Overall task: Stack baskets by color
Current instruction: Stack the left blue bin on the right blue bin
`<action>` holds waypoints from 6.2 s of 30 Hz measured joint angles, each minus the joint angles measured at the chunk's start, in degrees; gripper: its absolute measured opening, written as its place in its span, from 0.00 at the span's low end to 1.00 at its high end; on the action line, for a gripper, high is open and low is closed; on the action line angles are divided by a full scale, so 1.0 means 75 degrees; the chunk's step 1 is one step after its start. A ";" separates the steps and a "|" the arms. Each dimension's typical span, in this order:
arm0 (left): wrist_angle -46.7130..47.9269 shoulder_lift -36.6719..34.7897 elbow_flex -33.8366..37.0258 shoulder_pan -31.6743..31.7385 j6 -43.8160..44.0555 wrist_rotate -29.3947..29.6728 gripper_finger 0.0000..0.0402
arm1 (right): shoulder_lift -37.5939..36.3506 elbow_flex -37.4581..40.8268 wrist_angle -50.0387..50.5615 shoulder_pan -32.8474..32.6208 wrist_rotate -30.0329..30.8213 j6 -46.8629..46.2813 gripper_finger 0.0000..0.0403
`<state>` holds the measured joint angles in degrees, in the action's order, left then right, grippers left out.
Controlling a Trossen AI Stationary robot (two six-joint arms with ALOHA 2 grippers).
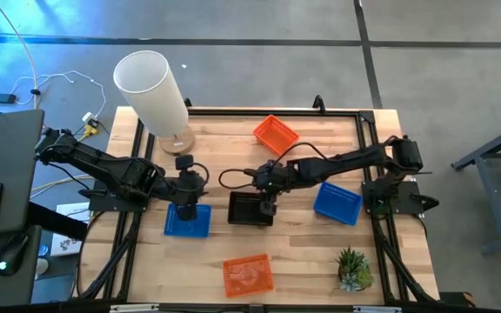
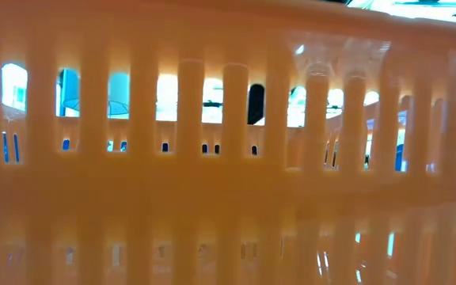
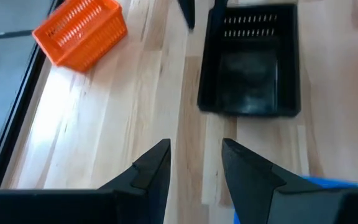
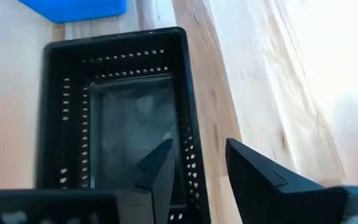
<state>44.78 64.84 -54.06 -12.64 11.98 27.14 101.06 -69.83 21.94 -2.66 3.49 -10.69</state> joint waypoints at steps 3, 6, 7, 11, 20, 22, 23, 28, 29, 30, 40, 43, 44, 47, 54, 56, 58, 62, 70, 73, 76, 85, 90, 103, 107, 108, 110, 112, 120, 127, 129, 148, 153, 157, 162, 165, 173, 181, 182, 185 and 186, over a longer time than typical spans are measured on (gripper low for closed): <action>0.0461 0.0003 0.0000 0.0004 0.0099 -0.0243 0.33 | -0.0119 -0.0157 0.0094 -0.0005 -0.0126 -0.0259 0.34; 0.0816 0.0006 0.0000 0.0003 0.0345 -0.0706 0.33 | -0.0193 -0.0408 0.0258 -0.0055 -0.0257 -0.0395 0.34; 0.0892 0.0006 0.0000 0.0003 0.0416 -0.0841 0.33 | -0.0193 -0.0492 0.0330 -0.0093 -0.0268 -0.0393 0.34; 0.0925 0.0006 0.0000 -0.0027 0.0645 -0.1253 0.33 | -0.0193 -0.0757 0.0522 -0.0227 -0.0271 -0.0264 0.34; 0.1527 0.0457 0.0000 -0.0090 0.0992 -0.1417 0.33 | -0.0193 -0.1370 0.1621 -0.0478 -0.0150 -0.0310 0.33; 0.1546 0.0619 0.0003 -0.0140 0.1007 -0.1479 0.33 | -0.0193 -0.1476 0.1745 -0.0534 0.0100 -0.0308 0.33; 0.1528 0.0704 -0.0002 -0.0153 0.1007 -0.1558 0.33 | -0.0193 -0.1501 0.1780 -0.0558 0.0183 -0.0307 0.33; 0.1664 0.1245 -0.0003 -0.0239 0.1013 -0.2003 0.33 | -0.0190 -0.1698 0.2212 -0.0562 0.0335 -0.0310 0.33; 0.1741 0.1347 0.0000 -0.0256 0.1016 -0.2061 0.33 | -0.0192 -0.1706 0.2294 -0.0562 0.0337 -0.0310 0.33; 0.1812 0.1435 0.0000 -0.0274 0.1015 -0.2096 0.33 | -0.0190 -0.1710 0.2315 -0.0562 0.0338 -0.0310 0.33; 0.2361 0.1598 0.0479 -0.0641 0.1559 -0.2320 0.33 | -0.0190 -0.1742 0.2584 -0.0562 0.0341 -0.0310 0.33; 0.2361 0.1570 0.0884 -0.0659 0.1786 -0.2462 0.33 | -0.0190 -0.1742 0.2561 -0.0562 0.0341 -0.0310 0.33; 0.2330 0.1568 0.0975 -0.0659 0.1865 -0.2464 0.33 | -0.0190 -0.1742 0.2561 -0.0562 0.0341 -0.0310 0.33; 0.2290 0.1568 0.1221 -0.0656 0.1969 -0.2435 0.33 | -0.0190 -0.1742 0.2558 -0.0562 0.0341 -0.0310 0.33; 0.2186 0.1568 0.1378 -0.0656 0.2071 -0.2353 0.33 | -0.0190 -0.1739 0.2552 -0.0562 0.0341 -0.0313 0.33; 0.2174 0.1568 0.1378 -0.0656 0.2071 -0.2333 0.33 | -0.0190 -0.1739 0.2554 -0.0562 0.0341 -0.0343 0.33; 0.2174 0.1568 0.1378 -0.0656 0.2070 -0.2276 0.33 | -0.0190 -0.1739 0.2552 -0.0562 0.0341 -0.0351 0.33; 0.2191 0.1568 0.1308 -0.0656 0.2068 -0.2172 0.33 | -0.0190 -0.1739 0.2552 -0.0560 0.0341 -0.0374 0.33; 0.2184 0.1568 0.1099 -0.0676 0.1903 -0.2006 0.33 | -0.0190 -0.1739 0.2552 -0.0548 0.0341 -0.0374 0.33; 0.2277 0.1568 0.1099 -0.0676 0.1892 -0.1732 0.33 | -0.0190 -0.1739 0.2552 -0.0548 0.0341 -0.0372 0.33; 0.2189 0.1562 0.1174 -0.0600 0.1721 -0.1795 0.33 | -0.0190 -0.1736 0.2552 -0.0548 0.0341 -0.0374 0.33; 0.1582 0.1562 0.1799 -0.0408 0.1578 -0.2169 0.32 | -0.0190 -0.1736 0.2552 -0.0548 0.0341 -0.0374 0.33; 0.1543 0.1562 0.1874 -0.0408 0.1578 -0.2335 0.21 | -0.0190 -0.1736 0.2552 -0.0548 0.0341 -0.0402 0.33; 0.1038 0.1450 0.1863 -0.0411 0.1905 -0.2358 0.01 | -0.0190 -0.1730 0.2544 -0.0610 0.0274 -0.0658 0.33; 0.1048 0.1248 0.1670 -0.0414 0.1919 -0.2331 0.00 | -0.0190 -0.1730 0.2352 -0.0619 0.0265 -0.0715 0.33; 0.1042 0.1204 0.1593 -0.0414 0.1919 -0.2316 0.00 | -0.0190 -0.1730 0.2280 -0.0633 0.0265 -0.0715 0.33; 0.1064 0.1113 0.1465 -0.0417 0.1913 -0.2269 0.00 | -0.0190 -0.1730 0.2123 -0.0645 0.0268 -0.0690 0.33; 0.1104 0.1021 0.1301 -0.0417 0.1819 -0.2157 0.00 | -0.0190 -0.1730 0.1959 -0.0662 0.0262 -0.0615 0.33; 0.1720 0.0938 0.0669 -0.0417 0.1724 -0.1823 0.00 | -0.0190 -0.1730 0.1543 -0.0667 0.0359 -0.0571 0.33; 0.1997 0.0938 0.0081 -0.0417 0.1367 -0.1624 0.00 | -0.0190 -0.1730 0.0953 -0.0688 0.0722 0.0121 0.37; 0.2120 0.0938 -0.0062 -0.0417 0.1281 -0.1590 0.00 | -0.0190 -0.1730 0.0656 -0.0691 0.0723 0.0325 0.39; 0.2866 0.0970 -0.0970 -0.0417 0.0975 -0.1301 0.00 | -0.0181 -0.2396 -0.1407 -0.0597 0.0656 0.1692 0.48; 0.2920 0.0980 -0.0970 -0.0344 0.0983 -0.1312 0.00 | -0.0079 -0.3103 -0.0767 -0.0589 0.0667 0.2082 0.48; 0.3038 0.1200 -0.0973 -0.0160 0.0991 -0.1382 0.00 | 0.0177 -0.3488 -0.0261 -0.0595 0.0672 0.2150 0.48; 0.3122 0.1506 -0.0973 -0.0061 0.0944 -0.1393 0.00 | 0.0495 -0.3528 -0.0086 -0.0595 0.0547 0.2382 0.48; 0.3107 0.1668 -0.0973 -0.0061 0.0861 -0.1426 0.00 | 0.0702 -0.3529 -0.0086 -0.0592 0.0469 0.2588 0.48; 0.2876 0.2013 -0.0970 -0.0061 0.0979 -0.1360 0.00 | 0.1412 -0.3531 -0.0111 -0.0592 0.0463 0.2458 0.48; 0.2856 0.2162 -0.0970 -0.0052 0.0981 -0.1397 0.00 | 0.1943 -0.3531 -0.0296 -0.0595 0.0567 0.2065 0.48; 0.2862 0.2162 -0.0970 -0.0052 0.0981 -0.1404 0.00 | 0.1985 -0.3532 -0.0337 -0.0595 0.0529 0.2006 0.48; 0.2888 0.2144 -0.0968 -0.0055 0.0980 -0.1472 0.00 | 0.2043 -0.3537 -0.0436 -0.0595 0.0498 0.1817 0.48; 0.2890 0.2139 -0.0968 -0.0052 0.0973 -0.1556 0.00 | 0.2043 -0.3537 -0.0478 -0.0595 0.0481 0.1803 0.48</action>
<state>66.45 80.88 -61.32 -13.04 19.28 15.47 116.38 -96.36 18.36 -7.11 7.09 2.83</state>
